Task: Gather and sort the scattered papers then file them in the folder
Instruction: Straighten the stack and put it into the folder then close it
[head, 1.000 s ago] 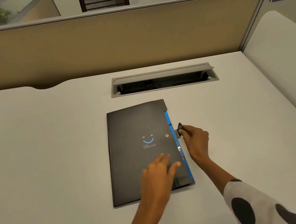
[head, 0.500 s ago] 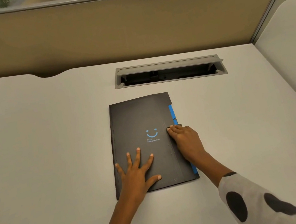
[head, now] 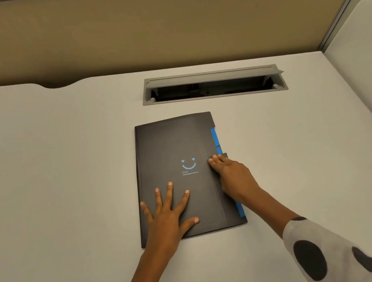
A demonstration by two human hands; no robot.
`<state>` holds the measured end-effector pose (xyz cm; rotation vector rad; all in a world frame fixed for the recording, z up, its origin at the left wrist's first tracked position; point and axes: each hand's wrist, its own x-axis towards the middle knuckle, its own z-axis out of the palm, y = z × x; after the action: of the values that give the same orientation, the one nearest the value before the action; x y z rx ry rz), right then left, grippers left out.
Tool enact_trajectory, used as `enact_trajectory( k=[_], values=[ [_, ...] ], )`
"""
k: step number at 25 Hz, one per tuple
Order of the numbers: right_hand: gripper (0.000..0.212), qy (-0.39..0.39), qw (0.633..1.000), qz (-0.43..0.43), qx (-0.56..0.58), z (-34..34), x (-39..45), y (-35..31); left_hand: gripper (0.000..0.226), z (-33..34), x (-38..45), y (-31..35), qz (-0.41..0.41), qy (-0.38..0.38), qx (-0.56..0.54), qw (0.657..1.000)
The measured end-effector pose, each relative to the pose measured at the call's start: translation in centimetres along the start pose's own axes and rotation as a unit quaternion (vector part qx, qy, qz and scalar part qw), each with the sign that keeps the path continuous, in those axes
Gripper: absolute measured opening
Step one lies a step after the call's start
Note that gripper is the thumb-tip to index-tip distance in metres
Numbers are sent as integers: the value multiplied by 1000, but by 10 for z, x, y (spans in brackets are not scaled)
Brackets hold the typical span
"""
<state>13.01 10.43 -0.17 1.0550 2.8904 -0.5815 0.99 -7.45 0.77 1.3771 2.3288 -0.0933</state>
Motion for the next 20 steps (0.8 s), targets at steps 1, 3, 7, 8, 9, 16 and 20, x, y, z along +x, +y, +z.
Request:
enact_trajectory(
  k=[1,3,7,8,9,16,20],
  values=[
    [54,2,996,21,85,-8,-4,2,71,-1,-2,2,-7,7,4,1000],
    [58,44,975,53,209,-18,-23,5,72,-1,-10,7,-12,29,6,1000],
    [89,39,987,68,143,2,-81,-5,75,3,-27,4,-5,-5,-24,1000],
    [93,12,988,55,143,10,-88,-10,73,3,-29,2,-7,-21,-1,1000],
    [93,-7,988,42,148,16,-90,-14,72,1,-30,-2,-11,-34,21,999],
    [64,-27,985,-51,164,25,-31,-60,55,-14,-28,-55,-75,125,-42,988],
    [46,39,987,-149,55,34,15,-98,48,-23,-15,-103,-179,146,-72,970]
  ],
)
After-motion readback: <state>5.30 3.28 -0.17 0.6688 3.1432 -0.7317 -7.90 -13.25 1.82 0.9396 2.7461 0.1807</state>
